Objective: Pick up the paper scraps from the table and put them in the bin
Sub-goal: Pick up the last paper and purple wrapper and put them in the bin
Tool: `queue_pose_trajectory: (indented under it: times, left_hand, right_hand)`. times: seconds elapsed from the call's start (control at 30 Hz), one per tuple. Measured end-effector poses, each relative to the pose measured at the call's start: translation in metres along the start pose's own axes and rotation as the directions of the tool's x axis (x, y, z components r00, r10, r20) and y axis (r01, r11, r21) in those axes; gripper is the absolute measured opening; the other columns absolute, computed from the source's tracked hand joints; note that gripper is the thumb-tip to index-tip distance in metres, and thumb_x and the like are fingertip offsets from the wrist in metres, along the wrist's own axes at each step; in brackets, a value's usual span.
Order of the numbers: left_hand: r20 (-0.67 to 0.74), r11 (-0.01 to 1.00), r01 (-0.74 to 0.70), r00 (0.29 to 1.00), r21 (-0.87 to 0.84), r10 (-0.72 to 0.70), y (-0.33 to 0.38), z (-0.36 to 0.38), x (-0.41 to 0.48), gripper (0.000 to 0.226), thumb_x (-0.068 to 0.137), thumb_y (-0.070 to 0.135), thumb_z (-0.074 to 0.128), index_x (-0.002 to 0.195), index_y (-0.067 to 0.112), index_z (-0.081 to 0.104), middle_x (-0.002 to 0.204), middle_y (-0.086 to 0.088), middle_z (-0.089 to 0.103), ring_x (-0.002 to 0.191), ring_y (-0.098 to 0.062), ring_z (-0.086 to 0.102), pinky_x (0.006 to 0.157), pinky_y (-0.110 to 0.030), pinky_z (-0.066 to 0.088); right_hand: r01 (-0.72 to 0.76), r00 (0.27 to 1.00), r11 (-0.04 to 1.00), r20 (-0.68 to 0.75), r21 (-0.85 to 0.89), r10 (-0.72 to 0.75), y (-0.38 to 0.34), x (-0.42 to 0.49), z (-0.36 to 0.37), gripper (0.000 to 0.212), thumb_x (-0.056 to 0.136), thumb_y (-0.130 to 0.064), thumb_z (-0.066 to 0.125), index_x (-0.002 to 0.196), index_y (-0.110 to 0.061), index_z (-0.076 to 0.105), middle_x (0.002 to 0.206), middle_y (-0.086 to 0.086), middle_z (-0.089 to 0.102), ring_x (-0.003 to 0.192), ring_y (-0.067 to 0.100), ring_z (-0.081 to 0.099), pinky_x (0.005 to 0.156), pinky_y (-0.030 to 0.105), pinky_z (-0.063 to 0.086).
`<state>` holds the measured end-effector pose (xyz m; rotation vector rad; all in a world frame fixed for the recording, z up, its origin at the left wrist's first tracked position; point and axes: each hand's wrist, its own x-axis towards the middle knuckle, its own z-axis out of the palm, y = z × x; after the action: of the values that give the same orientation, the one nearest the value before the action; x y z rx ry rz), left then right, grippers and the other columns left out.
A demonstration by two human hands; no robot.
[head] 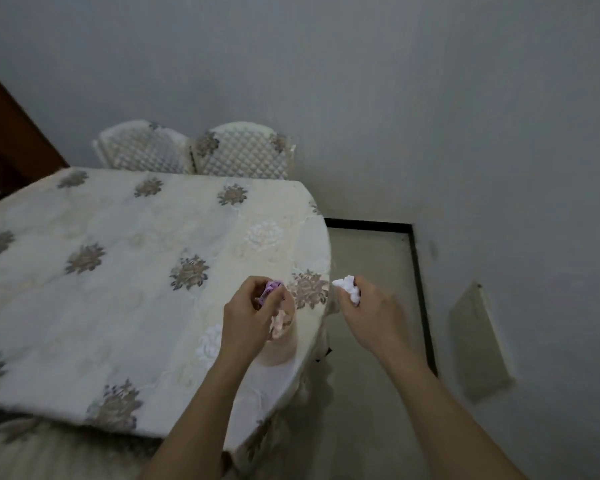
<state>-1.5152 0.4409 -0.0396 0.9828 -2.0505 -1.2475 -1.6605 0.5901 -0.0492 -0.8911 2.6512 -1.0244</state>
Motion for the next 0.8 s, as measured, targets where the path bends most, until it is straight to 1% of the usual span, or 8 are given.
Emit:
queue_pose_trajectory:
  times: [0.1,0.2,0.27,0.4,0.57,0.63,0.7,0.8]
  left_hand:
    - [-0.048,0.999,0.050,0.998,0.009,-0.049,-0.013,-0.025,0.007,0.009,0.091,0.028,0.066,0.082,0.028,0.064,0.073,0.007,0.068,0.068,-0.017,0.066,0.065,-0.044,0.055]
    - [-0.081,0.998,0.025,0.997,0.066,-0.019,-0.020,-0.044,0.013,0.008,0.091,0.030,0.067,0.083,0.027,0.066,0.074,0.010,0.068,0.067,-0.013,0.063,0.066,-0.037,0.054]
    - [-0.068,0.984,-0.037,0.996,0.176,0.050,-0.025,-0.054,0.019,0.008,0.091,0.033,0.066,0.086,0.027,0.066,0.078,0.010,0.067,0.071,-0.009,0.060,0.066,-0.031,0.050]
    - [0.005,0.913,-0.143,0.988,0.383,0.153,-0.031,-0.059,0.034,0.012,0.091,0.039,0.063,0.091,0.027,0.063,0.085,0.010,0.065,0.078,-0.007,0.057,0.065,-0.028,0.047]
    - [0.092,0.753,-0.263,0.961,0.603,0.262,-0.040,-0.054,0.045,0.020,0.092,0.043,0.060,0.098,0.024,0.062,0.087,0.008,0.062,0.076,-0.014,0.057,0.055,-0.026,0.042]
    - [0.134,0.726,-0.262,0.964,0.635,0.230,-0.042,-0.051,0.048,0.029,0.091,0.046,0.059,0.108,0.023,0.062,0.096,0.005,0.064,0.087,-0.019,0.059,0.063,-0.030,0.046]
    - [0.209,0.698,-0.240,0.969,0.674,0.132,-0.047,-0.047,0.049,0.049,0.088,0.051,0.058,0.130,0.025,0.054,0.121,0.003,0.062,0.111,-0.022,0.055,0.083,-0.036,0.047]
    - [0.248,0.657,-0.218,0.968,0.722,0.048,-0.055,-0.048,0.047,0.075,0.085,0.063,0.055,0.148,0.031,0.033,0.151,0.005,0.041,0.138,-0.018,0.036,0.103,-0.042,0.036]
  right_hand:
    - [0.106,0.994,0.993,0.040,-0.043,-0.104,-0.026,0.017,0.018,0.032,0.090,-0.051,0.045,0.095,-0.022,0.058,0.084,0.006,0.069,0.074,0.032,0.062,0.060,0.040,0.051]
    - [0.208,0.976,0.974,0.086,-0.090,-0.201,-0.050,0.026,0.033,0.025,0.093,-0.044,0.048,0.102,-0.021,0.052,0.081,0.010,0.067,0.074,0.035,0.061,0.056,0.037,0.047]
    - [0.285,0.954,0.947,0.145,-0.150,-0.264,-0.064,0.032,0.043,0.024,0.095,-0.041,0.044,0.109,-0.022,0.050,0.084,0.009,0.067,0.077,0.033,0.061,0.057,0.035,0.044]
    - [0.360,0.923,0.908,0.223,-0.215,-0.314,-0.078,0.041,0.055,0.026,0.096,-0.042,0.034,0.112,-0.024,0.045,0.085,0.003,0.064,0.077,0.029,0.060,0.062,0.042,0.053]
    - [0.451,0.889,0.847,0.225,-0.281,-0.399,-0.088,0.044,0.069,0.023,0.096,-0.036,0.035,0.108,-0.019,0.045,0.084,0.001,0.056,0.072,0.027,0.058,0.058,0.042,0.050]
    - [0.442,0.890,0.850,0.260,-0.285,-0.375,-0.087,0.043,0.072,0.027,0.095,-0.039,0.038,0.112,-0.018,0.046,0.090,0.003,0.058,0.079,0.026,0.058,0.064,0.043,0.050]
    - [0.400,0.891,0.873,0.342,-0.279,-0.299,-0.083,0.043,0.076,0.041,0.091,-0.045,0.045,0.123,-0.020,0.046,0.108,0.004,0.058,0.095,0.027,0.056,0.077,0.044,0.050]
    - [0.345,0.889,0.899,0.401,-0.269,-0.221,-0.073,0.042,0.080,0.057,0.087,-0.047,0.051,0.137,-0.023,0.042,0.134,0.003,0.048,0.120,0.027,0.045,0.098,0.045,0.043]
